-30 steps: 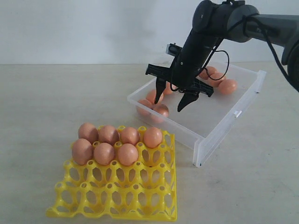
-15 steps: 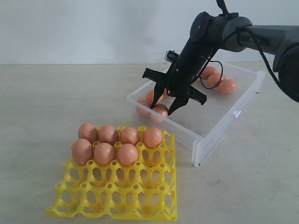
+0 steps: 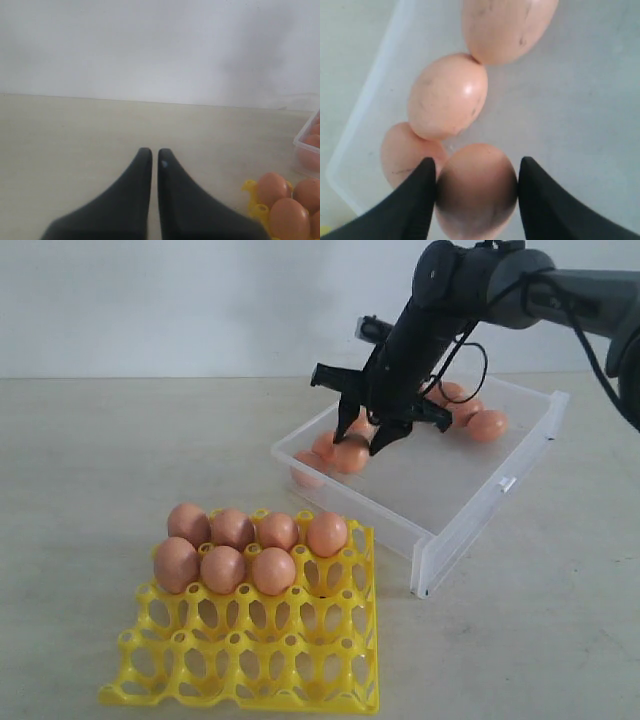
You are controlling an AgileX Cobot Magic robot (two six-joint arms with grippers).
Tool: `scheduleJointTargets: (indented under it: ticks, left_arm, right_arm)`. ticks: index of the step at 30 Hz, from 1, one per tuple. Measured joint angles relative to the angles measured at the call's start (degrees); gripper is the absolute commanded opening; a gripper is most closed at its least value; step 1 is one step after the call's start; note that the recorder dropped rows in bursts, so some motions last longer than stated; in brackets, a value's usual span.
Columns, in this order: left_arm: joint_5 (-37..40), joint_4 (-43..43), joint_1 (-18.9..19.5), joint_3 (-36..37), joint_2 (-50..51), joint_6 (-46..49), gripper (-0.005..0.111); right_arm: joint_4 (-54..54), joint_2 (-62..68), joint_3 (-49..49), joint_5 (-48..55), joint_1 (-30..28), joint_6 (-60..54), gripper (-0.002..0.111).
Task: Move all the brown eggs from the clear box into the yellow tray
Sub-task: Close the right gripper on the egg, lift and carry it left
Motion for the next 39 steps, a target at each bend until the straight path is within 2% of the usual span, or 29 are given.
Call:
scheduleJointTargets:
  ticks: [11, 15, 28, 33, 39]
  left_arm:
    - [0.0, 0.0, 0.0, 0.0, 0.0, 0.0, 0.004]
    - [0.0, 0.0, 0.0, 0.0, 0.0, 0.0, 0.004]
    - [0.0, 0.0, 0.0, 0.0, 0.0, 0.0, 0.004]
    - [0.0, 0.0, 0.0, 0.0, 0.0, 0.0, 0.004]
    - [0.0, 0.0, 0.0, 0.0, 0.0, 0.0, 0.004]
  right_arm:
    - [-16.5, -5.8, 0.0, -1.4, 0.0, -3.3, 0.0]
    - [-17.9, -6.6, 0.0, -3.2, 0.0, -3.4, 0.0]
    - [-21.8, -13.3, 0.1, -19.0, 3.2, -3.0, 0.0]
    - [-26.9, -18.1, 6.0, -27.0, 3.2, -3.0, 0.0]
    - [-28.3, -27.0, 24.5, -42.7, 2.8, -3.0, 0.0]
